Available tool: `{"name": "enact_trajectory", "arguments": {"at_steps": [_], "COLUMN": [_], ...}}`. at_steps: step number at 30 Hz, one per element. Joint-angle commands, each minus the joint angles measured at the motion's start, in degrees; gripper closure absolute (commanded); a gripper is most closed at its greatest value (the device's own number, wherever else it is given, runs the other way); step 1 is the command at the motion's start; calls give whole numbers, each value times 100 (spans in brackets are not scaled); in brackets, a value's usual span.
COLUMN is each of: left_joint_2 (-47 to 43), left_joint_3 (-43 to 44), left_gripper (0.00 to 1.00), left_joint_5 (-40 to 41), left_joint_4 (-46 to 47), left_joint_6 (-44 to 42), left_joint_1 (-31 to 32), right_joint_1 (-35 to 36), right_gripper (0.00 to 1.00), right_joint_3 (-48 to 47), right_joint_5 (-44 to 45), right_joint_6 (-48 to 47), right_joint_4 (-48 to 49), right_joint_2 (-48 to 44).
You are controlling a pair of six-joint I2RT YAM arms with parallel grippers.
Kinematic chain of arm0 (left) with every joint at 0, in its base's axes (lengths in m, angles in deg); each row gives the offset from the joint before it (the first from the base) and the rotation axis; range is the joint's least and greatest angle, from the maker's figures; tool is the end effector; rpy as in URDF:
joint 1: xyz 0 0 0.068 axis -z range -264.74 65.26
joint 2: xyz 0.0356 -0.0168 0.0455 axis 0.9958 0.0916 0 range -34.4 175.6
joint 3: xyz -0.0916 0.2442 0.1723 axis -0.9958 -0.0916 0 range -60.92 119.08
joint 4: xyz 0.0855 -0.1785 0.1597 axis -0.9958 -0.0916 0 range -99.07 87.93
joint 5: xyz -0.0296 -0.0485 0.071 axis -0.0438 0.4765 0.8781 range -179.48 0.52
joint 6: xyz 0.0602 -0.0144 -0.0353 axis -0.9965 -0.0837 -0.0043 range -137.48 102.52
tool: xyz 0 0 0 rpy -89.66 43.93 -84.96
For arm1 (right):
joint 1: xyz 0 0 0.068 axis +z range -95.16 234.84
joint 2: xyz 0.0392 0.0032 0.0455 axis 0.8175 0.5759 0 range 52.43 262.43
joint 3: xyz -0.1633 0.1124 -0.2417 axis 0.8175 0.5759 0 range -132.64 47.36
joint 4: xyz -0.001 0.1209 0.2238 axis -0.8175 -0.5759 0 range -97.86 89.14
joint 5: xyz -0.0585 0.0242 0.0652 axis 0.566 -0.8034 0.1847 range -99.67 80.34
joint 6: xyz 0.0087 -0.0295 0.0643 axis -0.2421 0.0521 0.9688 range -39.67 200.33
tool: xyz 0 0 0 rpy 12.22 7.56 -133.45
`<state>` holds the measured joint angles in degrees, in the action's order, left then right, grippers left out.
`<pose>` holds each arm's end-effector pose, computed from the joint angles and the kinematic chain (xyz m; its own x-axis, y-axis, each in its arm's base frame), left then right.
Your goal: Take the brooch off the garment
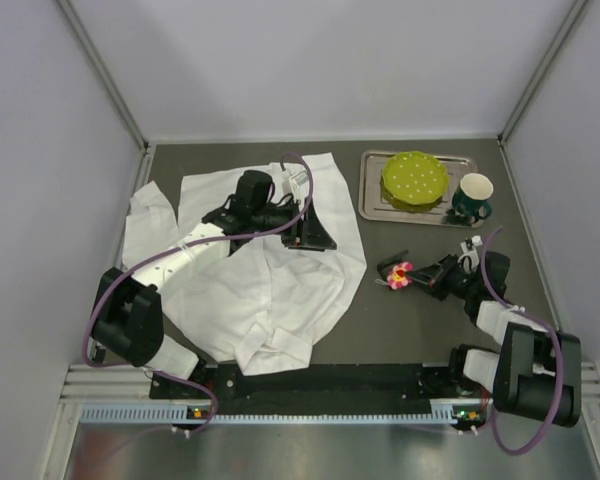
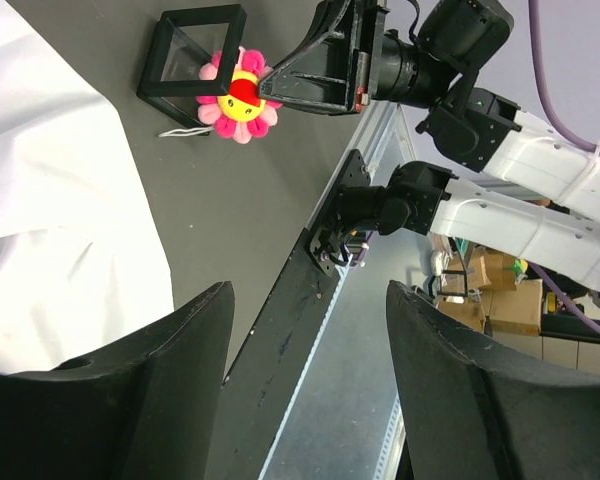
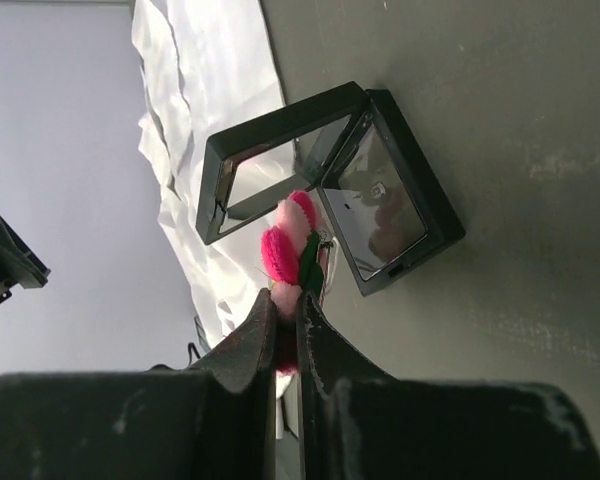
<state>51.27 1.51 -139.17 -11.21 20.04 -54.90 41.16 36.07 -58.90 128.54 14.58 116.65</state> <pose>0.2668 -0.2047 0.3191 -0.9047 0.0647 -0.4210 0.4154 0.3533 -0.8383 0.1731 0.0036 0.1664 -0.7143 0.6750 -0.1850 0.1549 0.4102 0.8987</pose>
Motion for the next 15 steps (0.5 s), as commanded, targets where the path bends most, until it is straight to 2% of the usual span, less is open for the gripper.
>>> {"name": "enact_trajectory", "arguments": {"at_steps": [1,15], "left_joint_2": [-156,-24], "left_joint_3": [-12,-12], "left_gripper": [33,33], "left_joint_5": [-23,-120], "left_joint_4": [203,220], "left_joint_6": [-148,-96], "left_joint_1": [21,13], "right_joint_1": [-48,-48], "right_gripper": [100,100], "right_joint_3": [-365,-523], "right_joint_5": [-139,-411], "right_joint_6": [-197,-347], "right_joint_4": [565,846], "right_joint_2": [247,898]}}
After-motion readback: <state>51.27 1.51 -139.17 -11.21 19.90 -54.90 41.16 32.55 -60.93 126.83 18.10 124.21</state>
